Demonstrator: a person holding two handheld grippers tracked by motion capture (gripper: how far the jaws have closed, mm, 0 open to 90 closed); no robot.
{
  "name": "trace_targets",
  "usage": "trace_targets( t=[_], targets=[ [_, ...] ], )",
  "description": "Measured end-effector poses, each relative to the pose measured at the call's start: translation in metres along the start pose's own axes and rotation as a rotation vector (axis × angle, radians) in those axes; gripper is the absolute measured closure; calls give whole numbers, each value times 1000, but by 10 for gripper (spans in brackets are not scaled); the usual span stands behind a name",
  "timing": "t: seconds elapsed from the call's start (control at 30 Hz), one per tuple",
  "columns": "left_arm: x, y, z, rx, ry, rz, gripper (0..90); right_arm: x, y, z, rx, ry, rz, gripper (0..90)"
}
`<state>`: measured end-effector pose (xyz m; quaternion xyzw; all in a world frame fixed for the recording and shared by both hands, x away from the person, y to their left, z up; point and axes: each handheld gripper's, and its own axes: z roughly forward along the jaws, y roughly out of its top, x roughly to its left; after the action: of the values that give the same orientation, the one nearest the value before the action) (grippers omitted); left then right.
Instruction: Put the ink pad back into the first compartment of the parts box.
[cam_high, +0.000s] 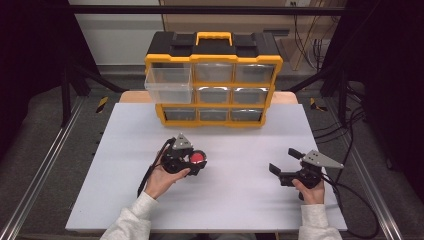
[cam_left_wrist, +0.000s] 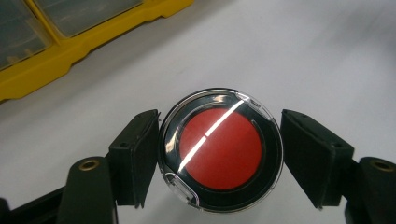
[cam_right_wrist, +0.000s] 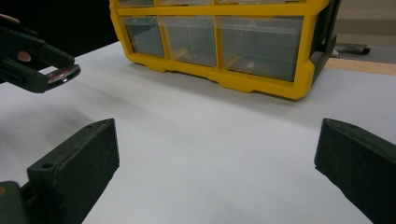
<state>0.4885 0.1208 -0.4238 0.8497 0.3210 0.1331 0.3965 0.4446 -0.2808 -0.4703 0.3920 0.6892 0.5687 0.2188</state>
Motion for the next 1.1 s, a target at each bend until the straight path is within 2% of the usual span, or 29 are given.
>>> trace_targets(
  t=[0.43,0.73,1.1],
  targets=[
    [9,6,-27,-44,30,-8,297,0,0,0,2,-1,-1,4],
    [18,11,-52,-80,56,-36,297,0,0,0,7,-4,-3,4],
    [24,16,-73,-113,77,-46,297,1,-1,0,9,-5,-5,4]
  ],
)
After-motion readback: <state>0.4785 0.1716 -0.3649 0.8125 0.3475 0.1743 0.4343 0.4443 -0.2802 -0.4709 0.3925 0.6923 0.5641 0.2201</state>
